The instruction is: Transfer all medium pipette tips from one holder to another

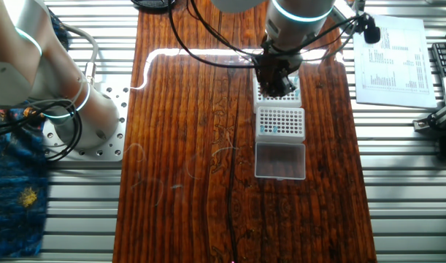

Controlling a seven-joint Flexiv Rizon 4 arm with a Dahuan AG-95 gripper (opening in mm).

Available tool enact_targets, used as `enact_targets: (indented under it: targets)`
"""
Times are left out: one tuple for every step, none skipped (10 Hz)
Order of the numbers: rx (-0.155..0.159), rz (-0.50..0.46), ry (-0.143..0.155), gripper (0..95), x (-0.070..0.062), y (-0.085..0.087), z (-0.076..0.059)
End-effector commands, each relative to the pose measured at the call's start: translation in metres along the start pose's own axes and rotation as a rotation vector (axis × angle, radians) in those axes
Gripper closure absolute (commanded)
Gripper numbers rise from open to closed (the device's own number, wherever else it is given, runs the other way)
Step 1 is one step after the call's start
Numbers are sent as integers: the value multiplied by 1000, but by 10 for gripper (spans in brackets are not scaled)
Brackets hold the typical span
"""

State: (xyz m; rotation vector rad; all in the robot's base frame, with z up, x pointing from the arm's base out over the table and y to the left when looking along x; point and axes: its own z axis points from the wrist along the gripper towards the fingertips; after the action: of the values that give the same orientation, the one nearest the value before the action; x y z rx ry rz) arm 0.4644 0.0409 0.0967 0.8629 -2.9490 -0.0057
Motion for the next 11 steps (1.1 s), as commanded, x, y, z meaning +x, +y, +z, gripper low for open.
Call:
enact_targets:
  targets:
    - [-1,3,3,950,1,1,-8]
    - [0,10,5,950,1,2,-19]
    - [0,14,6,950,0,1,-25]
    - [-2,18,5,950,-2,0,-31]
    - [-2,18,6,950,-4,-2,-37]
    - [-3,11,6,950,-5,-8,-45]
    - [-3,4,6,950,-6,-14,-52]
    - [-4,-10,6,950,-8,-26,-60]
    - [-3,-23,9,950,-10,-36,-68]
    - [3,-47,16,950,-13,-45,-73]
    - [18,-78,22,950,-16,-55,-78]
